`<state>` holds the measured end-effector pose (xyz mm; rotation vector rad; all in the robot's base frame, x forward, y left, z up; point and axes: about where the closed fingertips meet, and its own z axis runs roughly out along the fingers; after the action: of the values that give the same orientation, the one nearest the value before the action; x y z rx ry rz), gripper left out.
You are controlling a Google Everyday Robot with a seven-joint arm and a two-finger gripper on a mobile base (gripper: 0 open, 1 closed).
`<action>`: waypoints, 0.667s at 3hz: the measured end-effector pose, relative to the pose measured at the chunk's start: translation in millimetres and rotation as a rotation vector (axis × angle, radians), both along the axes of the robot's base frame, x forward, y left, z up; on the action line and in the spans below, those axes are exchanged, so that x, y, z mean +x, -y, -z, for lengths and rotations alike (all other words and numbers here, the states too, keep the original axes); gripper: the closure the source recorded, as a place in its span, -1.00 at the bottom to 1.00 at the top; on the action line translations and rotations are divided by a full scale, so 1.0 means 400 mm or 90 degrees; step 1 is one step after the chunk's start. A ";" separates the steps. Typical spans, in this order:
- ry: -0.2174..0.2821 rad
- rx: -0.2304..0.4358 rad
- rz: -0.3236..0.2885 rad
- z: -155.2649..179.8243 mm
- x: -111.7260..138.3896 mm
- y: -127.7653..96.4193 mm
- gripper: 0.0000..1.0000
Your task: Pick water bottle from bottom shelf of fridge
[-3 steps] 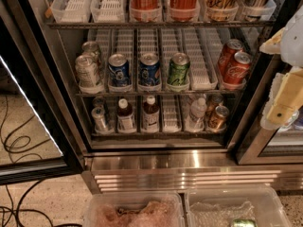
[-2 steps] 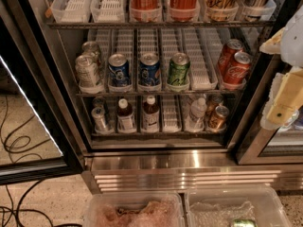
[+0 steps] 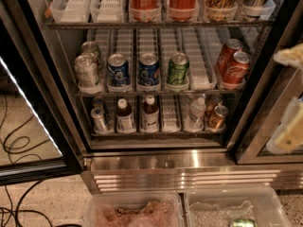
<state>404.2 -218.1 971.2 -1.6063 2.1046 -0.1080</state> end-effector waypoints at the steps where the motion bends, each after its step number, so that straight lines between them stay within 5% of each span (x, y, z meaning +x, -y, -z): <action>1: 0.012 0.076 0.027 0.160 -0.067 0.080 -1.00; 2: 0.041 0.102 0.049 0.193 -0.098 0.113 -1.00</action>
Offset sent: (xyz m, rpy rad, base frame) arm -0.0224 -0.0257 -0.0491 0.0926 -0.0165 -0.0302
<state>365.0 -263.4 894.1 -1.4115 2.0712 -0.0163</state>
